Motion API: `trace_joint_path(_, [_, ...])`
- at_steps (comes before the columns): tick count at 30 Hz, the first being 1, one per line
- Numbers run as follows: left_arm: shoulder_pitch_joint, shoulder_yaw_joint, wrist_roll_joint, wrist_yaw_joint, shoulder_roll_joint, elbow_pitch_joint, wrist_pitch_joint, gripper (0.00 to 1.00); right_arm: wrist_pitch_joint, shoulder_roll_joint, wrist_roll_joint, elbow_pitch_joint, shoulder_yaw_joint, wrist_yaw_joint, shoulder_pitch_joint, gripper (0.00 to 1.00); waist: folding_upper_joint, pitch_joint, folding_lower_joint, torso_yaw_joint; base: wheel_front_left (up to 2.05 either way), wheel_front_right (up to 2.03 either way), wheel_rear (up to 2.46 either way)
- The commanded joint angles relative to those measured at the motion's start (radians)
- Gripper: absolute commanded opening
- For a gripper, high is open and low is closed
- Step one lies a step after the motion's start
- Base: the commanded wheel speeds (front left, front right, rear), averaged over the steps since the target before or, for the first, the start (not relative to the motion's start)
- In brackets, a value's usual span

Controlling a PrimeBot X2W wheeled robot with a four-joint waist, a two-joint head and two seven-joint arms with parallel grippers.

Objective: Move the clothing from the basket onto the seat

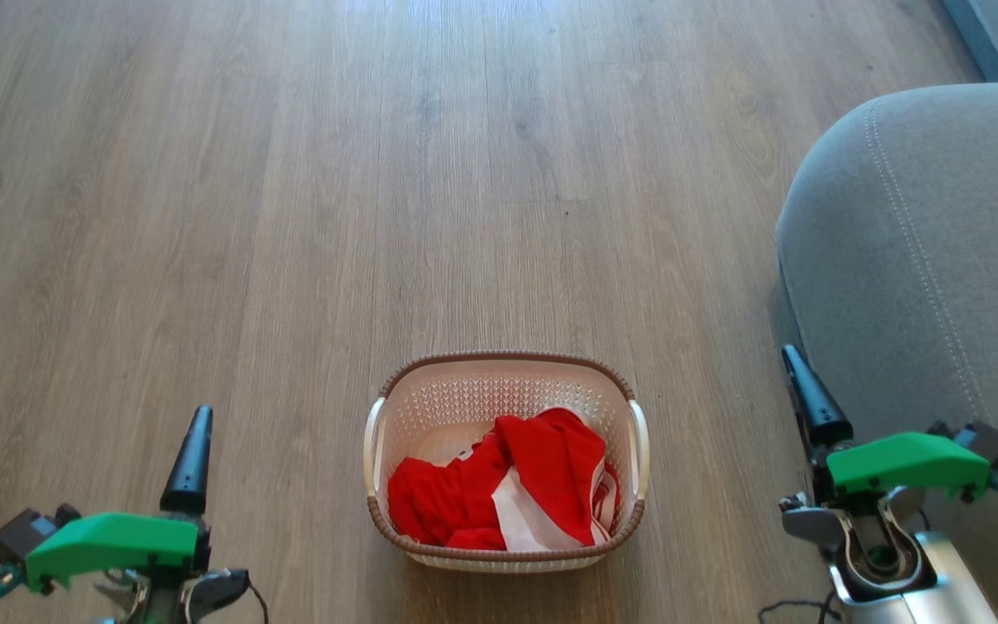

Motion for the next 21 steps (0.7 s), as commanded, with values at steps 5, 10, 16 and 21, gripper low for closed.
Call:
trace_joint_path(5, [-0.068,0.006,0.115,-0.004,0.036,-0.035,-0.028,1.0,-0.027,-0.019,-0.117,-0.014,0.027,0.0,-0.095,1.0,0.0,0.005,0.0,-0.001,0.0,0.0,0.0])
trace_joint_path(10, [-0.081,-0.003,0.202,-0.004,0.046,-0.04,-0.042,1.0,-0.042,-0.019,-0.202,0.006,0.047,0.0,-0.118,1.0,0.0,0.008,0.0,-0.002,0.0,0.0,0.0])
trace_joint_path(16, [-0.089,-0.006,0.288,-0.005,0.053,-0.046,-0.057,1.0,-0.057,-0.019,-0.28,0.031,0.068,0.0,-0.14,1.0,0.0,0.008,0.0,-0.004,0.0,0.0,0.0])
trace_joint_path(21, [-0.096,-0.014,0.378,-0.005,0.064,-0.054,-0.072,1.0,-0.072,-0.02,-0.354,0.054,0.086,0.0,-0.164,1.0,0.0,0.01,0.0,-0.006,0.0,0.0,0.0])
